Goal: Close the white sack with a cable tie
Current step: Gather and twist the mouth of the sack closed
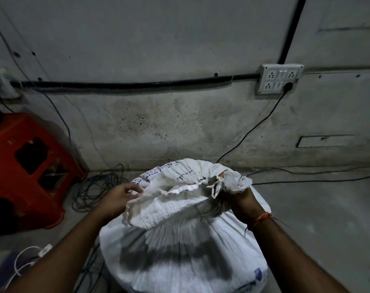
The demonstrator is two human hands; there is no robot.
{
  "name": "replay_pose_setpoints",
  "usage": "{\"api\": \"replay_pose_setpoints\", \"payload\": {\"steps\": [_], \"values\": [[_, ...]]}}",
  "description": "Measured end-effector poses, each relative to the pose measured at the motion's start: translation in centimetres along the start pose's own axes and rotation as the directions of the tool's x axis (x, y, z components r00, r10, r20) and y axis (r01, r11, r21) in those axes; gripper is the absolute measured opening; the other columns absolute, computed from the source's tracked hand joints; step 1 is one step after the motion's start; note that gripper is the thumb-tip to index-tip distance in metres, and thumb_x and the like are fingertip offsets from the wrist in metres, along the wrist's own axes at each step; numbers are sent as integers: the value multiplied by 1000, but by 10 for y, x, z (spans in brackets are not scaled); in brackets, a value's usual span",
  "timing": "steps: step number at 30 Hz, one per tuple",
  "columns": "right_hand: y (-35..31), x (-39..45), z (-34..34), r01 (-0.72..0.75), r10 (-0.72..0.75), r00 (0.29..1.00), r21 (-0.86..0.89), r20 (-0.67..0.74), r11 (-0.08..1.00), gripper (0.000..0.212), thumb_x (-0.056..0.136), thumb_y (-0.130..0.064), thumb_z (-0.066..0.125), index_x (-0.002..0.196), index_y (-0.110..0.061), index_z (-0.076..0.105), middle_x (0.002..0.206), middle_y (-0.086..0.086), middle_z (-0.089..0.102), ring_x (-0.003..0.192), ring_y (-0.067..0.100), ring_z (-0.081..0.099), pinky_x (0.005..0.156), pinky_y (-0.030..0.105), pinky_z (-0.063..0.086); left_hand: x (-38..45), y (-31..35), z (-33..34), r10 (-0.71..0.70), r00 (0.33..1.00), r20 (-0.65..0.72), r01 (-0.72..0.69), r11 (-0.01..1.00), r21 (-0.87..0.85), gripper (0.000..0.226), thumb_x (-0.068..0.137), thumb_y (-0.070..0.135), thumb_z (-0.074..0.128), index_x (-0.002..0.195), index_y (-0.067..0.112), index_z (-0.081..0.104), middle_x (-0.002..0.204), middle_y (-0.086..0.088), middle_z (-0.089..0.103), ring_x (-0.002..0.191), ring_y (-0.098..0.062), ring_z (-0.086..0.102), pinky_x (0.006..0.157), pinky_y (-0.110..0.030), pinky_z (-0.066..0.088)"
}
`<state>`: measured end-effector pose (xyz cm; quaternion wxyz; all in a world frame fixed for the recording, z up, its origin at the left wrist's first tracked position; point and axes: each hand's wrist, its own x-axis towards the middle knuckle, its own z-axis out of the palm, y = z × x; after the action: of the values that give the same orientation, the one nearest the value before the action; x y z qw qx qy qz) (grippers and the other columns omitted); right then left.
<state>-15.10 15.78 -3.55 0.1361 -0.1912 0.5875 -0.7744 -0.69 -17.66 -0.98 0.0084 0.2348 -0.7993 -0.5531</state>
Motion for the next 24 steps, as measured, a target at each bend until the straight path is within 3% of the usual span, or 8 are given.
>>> {"api": "replay_pose_setpoints", "payload": {"steps": [2, 4, 8, 11, 13, 17, 20, 24], "values": [[1, 0, -1, -31, 31, 1000, -3, -2, 1000, 49, 59, -13, 83, 99, 7, 64, 91, 15, 69, 85, 25, 65, 83, 40, 51, 15, -27, -1, -34, 972, -234, 41, 999, 27, 35, 59, 34, 86, 82, 15, 67, 70, -8, 77, 78, -30, 72, 77, -44, 55], [0, 0, 0, -38, 38, 999, 0, -4, 999, 44, 57, -13, 83, 94, 2, 65, 88, 13, 69, 83, 24, 65, 84, 41, 49, 28, -56, 0, -123, 950, -287, 112, 992, -55, 57, 47, 42, 90, 90, 17, 64, 90, -20, 76, 83, -30, 69, 83, -48, 57], [-1, -2, 3, -40, 40, 999, 38, -6, 998, 47, 53, -9, 87, 95, -4, 67, 89, 7, 73, 85, 22, 67, 87, 44, 50, 8, -40, 19, -398, 881, 256, 472, 773, -423, 77, 60, 40, 94, 122, 1, 71, 120, -23, 73, 102, -35, 70, 97, -48, 56], [-6, -4, 6, -34, 34, 999, 34, -11, 999, 49, 56, -14, 93, 96, -4, 68, 87, 3, 77, 85, 17, 71, 83, 38, 56, -4, -15, 29, -336, 841, 425, 537, 624, -568, 49, 88, 30, 69, 121, -5, 71, 110, -24, 76, 90, -34, 77, 86, -48, 63], [-8, -5, 7, -26, 27, 999, 45, -31, 999, 32, 66, 0, 84, 94, -5, 68, 83, 1, 77, 81, 14, 72, 80, 37, 57, -11, 4, 23, -269, 847, 458, 521, 588, -619, 43, 88, 24, 65, 116, -8, 72, 106, -26, 77, 89, -35, 78, 81, -47, 65], [-12, -7, 9, -21, 23, 996, 23, -87, 1000, 37, 47, -9, 86, 83, -17, 78, 82, -2, 78, 83, 16, 69, 85, 40, 55, -19, 37, 12, -152, 884, 442, 413, 695, -588, 35, 65, 8, 82, 97, -5, 79, 95, -25, 78, 83, -35, 78, 73, -43, 66], [-14, -9, 12, -22, 26, 992, 37, -121, 999, 32, 56, 2, 71, 83, -15, 73, 77, -4, 77, 75, 10, 70, 83, 39, 53, -13, 57, 7, -78, 959, 273, 236, 755, -612, 28, 89, -5, 52, 97, 2, 78, 103, -21, 77, 78, -27, 78, 69, -37, 66], [-18, -14, 10, -19, 20, 984, 11, -178, 1000, 36, 57, 0, 71, 90, -13, 69, 77, -10, 78, 76, 3, 72, 82, 30, 57, 1, 62, -15, -22, 1000, 16, 26, 919, -393, 16, 99, -2, 56, 107, 2, 70, 117, -24, 70, 70, -11, 75, 70, -24, 63]]}}
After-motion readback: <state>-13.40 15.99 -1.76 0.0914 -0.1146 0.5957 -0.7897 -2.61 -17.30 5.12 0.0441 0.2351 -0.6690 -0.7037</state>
